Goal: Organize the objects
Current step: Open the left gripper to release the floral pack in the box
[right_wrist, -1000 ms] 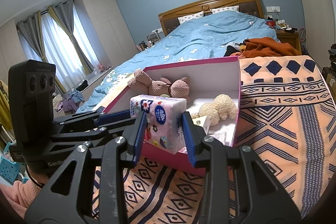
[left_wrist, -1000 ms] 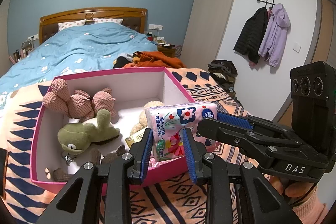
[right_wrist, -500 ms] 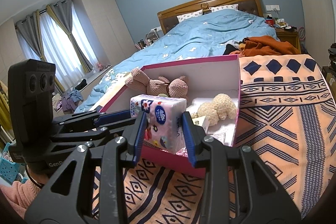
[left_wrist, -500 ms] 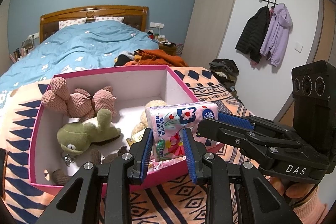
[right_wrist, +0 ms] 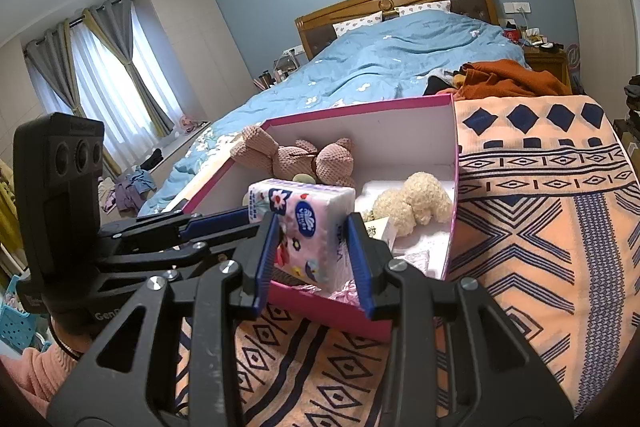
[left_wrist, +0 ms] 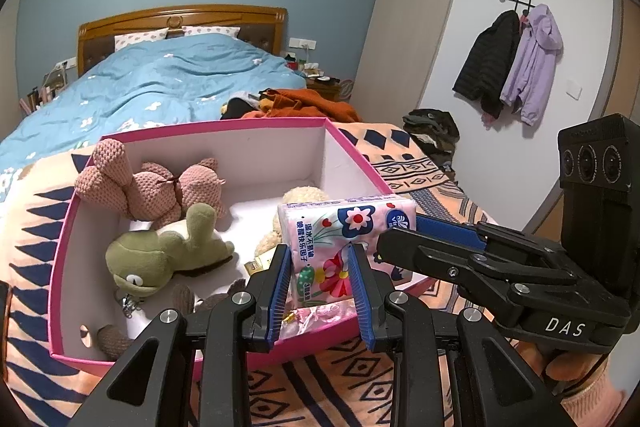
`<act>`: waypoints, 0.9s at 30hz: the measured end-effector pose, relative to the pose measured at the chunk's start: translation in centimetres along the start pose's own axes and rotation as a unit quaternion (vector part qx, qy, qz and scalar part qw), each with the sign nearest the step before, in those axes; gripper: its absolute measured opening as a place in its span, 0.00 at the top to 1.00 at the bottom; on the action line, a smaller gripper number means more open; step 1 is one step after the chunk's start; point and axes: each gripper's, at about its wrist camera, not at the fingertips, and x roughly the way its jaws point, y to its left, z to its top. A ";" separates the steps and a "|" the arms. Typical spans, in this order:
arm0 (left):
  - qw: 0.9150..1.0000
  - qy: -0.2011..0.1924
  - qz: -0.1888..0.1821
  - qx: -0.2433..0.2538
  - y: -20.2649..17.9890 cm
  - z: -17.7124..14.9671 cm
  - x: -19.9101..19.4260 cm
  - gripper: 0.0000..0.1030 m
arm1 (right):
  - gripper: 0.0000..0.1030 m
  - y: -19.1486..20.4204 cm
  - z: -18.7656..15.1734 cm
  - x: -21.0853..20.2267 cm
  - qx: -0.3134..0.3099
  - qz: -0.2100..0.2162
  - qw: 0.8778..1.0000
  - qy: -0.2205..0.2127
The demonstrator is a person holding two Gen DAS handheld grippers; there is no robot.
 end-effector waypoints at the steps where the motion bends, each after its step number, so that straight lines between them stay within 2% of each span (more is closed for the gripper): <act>1: 1.000 0.000 0.000 -0.001 0.1 0.0 0.1 0.72 | 0.63 0.0 0.0 0.1 0.000 0.000 1.000 0.001; 27: 1.000 0.025 0.017 -0.005 1.0 -0.4 2.3 0.72 | 0.63 -0.9 -0.4 2.6 0.019 -0.007 0.999 0.028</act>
